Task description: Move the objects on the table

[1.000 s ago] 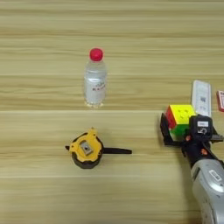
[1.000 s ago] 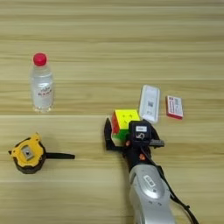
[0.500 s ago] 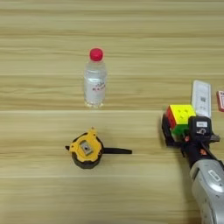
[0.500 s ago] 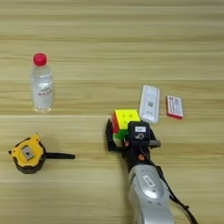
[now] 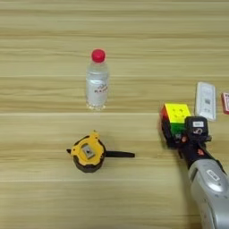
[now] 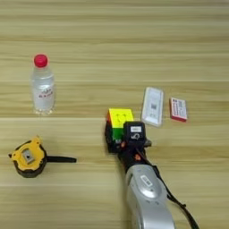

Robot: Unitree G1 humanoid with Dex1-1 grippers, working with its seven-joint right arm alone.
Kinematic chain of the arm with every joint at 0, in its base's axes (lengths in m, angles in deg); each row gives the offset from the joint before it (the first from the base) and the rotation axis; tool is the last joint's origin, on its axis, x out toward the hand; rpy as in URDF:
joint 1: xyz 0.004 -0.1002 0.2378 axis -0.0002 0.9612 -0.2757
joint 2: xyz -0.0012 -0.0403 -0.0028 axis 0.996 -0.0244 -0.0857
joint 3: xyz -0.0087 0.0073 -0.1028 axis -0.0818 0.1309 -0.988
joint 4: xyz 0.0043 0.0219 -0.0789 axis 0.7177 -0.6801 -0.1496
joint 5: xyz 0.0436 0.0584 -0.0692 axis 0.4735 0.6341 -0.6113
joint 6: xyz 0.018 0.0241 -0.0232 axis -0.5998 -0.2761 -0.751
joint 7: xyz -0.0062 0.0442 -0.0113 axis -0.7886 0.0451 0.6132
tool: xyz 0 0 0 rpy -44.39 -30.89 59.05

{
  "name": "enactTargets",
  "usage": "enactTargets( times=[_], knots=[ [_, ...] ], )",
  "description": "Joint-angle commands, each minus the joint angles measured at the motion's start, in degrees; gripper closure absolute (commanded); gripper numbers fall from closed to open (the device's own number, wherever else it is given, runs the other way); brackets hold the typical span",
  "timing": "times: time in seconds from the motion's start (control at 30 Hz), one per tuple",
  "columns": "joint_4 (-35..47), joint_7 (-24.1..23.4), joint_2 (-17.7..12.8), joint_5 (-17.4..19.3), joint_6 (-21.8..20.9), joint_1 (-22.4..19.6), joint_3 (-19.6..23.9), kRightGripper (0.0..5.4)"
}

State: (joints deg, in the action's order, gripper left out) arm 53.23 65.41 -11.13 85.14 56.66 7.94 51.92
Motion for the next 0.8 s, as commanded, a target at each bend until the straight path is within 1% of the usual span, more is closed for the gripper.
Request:
enactTargets(
  times=[0.03, 0.13, 0.23, 0.5, 0.67, 0.8],
  knots=[
    [-0.63, 0.63, -0.74, -0.47, -1.10, -7.35, -1.74, 2.07],
    [-3.40, 1.41, -1.04, -0.87, -0.89, -10.47, -2.99, 2.07],
    [-8.32, 1.80, -0.82, -2.27, -1.62, -15.05, -5.07, 2.07],
    [-21.48, 1.07, 0.74, -3.65, -5.30, -23.73, -6.84, 2.07],
    [-26.25, 0.68, 1.47, -3.65, -7.26, -26.87, -6.96, 2.07],
    [-29.29, 0.66, 1.93, -3.59, -8.60, -28.37, -7.06, 2.07]
  ],
)
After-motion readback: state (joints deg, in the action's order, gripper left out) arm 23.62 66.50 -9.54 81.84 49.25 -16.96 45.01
